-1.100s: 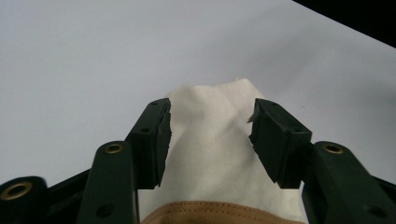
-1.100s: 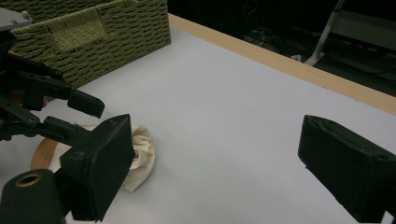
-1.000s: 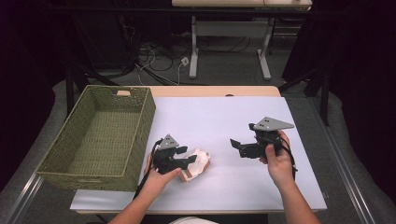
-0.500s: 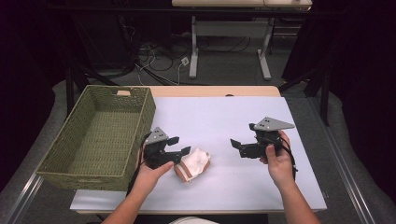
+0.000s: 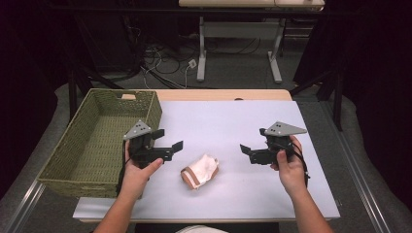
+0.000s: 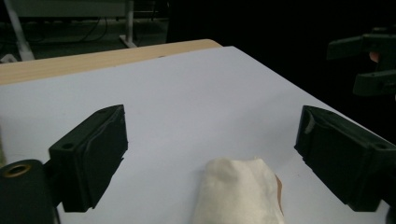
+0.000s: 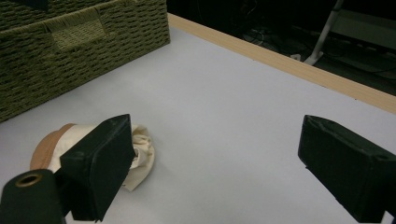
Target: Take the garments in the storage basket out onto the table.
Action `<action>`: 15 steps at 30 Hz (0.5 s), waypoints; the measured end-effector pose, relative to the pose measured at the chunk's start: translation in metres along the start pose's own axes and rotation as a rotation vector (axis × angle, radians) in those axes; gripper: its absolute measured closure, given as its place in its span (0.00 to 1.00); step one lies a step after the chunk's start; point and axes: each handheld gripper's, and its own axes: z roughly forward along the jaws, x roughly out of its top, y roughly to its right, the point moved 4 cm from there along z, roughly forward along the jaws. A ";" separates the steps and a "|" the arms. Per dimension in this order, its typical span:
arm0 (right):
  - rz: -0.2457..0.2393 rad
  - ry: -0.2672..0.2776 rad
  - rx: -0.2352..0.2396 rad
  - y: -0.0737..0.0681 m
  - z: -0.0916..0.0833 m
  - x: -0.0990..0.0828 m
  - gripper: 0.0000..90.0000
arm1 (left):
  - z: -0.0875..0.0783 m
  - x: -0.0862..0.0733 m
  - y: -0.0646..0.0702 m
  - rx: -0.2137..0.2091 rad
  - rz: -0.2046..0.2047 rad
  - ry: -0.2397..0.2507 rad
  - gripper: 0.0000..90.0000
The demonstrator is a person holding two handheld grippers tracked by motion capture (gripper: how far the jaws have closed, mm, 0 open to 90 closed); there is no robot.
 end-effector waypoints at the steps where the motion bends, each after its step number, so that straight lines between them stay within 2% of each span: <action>1: 0.001 0.004 0.001 0.000 0.000 0.000 0.11 | -0.003 0.002 -0.002 0.005 -0.002 0.011 0.07; 6: -0.005 0.001 0.002 0.000 0.001 0.000 0.11 | -0.020 0.011 -0.012 0.033 -0.009 0.049 0.01; 10: -0.009 0.002 0.001 0.000 0.001 0.000 0.11 | -0.034 0.016 -0.022 0.053 -0.019 0.088 0.00; 15: -0.009 0.007 0.001 0.000 0.002 0.000 0.11 | -0.051 0.022 -0.034 0.072 -0.054 0.154 0.00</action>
